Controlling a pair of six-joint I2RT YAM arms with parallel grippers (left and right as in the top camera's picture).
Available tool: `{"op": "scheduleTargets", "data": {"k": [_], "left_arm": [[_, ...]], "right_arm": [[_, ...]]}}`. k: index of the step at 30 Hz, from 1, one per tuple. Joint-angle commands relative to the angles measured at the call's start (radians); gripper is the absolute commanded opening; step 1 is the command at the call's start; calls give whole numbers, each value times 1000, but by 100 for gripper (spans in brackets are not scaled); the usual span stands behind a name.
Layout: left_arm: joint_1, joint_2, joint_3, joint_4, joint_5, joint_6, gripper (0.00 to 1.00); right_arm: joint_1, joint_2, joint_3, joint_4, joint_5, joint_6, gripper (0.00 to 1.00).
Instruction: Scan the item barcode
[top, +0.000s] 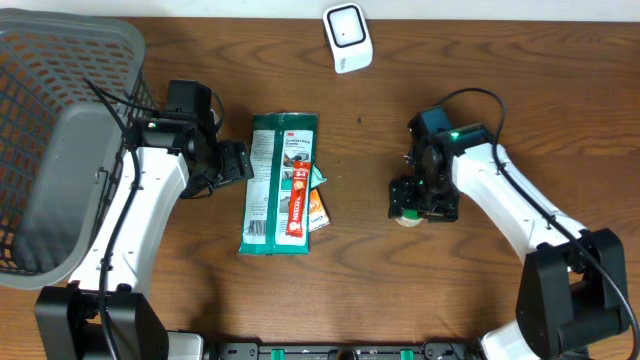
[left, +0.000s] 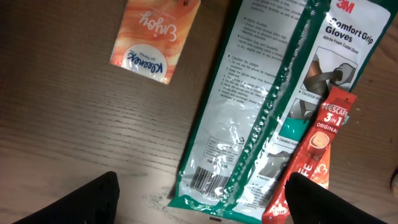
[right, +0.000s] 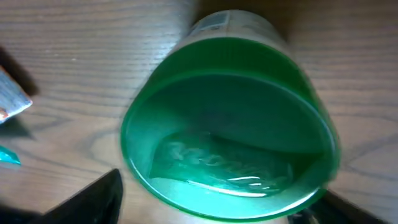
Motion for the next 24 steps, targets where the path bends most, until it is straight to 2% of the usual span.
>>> {"op": "scheduleTargets", "data": {"k": [1,3,10,15,16,17,20,21,22,23,24], "left_arm": [[0,8,0,-5,-3,-2,86],[0,8,0,-5,-3,-2,86],[0,8,0,-5,-3,-2,86],[0,8,0,-5,-3,-2,86],[0,8,0,-5,-3,-2,86],[0,8,0,-5,-3,-2,86],[0,8,0,-5,-3,-2,86],[0,8,0,-5,-3,-2,86],[0,8,0,-5,-3,-2,86],[0,8,0,-5,-3,-2,86],[0,8,0,-5,-3,-2,86]], "right_arm": [[14,2,-5,47,135,-51,63],[14,2,-5,84,214,-93,63],[15,2,-5,222,222,-237,63],[14,2,-5,273,224,-502,70],[14,2,-5,277,236,-563,76],[14,2,-5,282,255,-575,78],[15,-5,25,277,275,-549,83],[15,-13,61,251,275,-514,90],[15,-27,123,207,275,-442,99],[14,-32,150,189,275,-401,99],[14,-47,219,149,275,-277,99]]}}
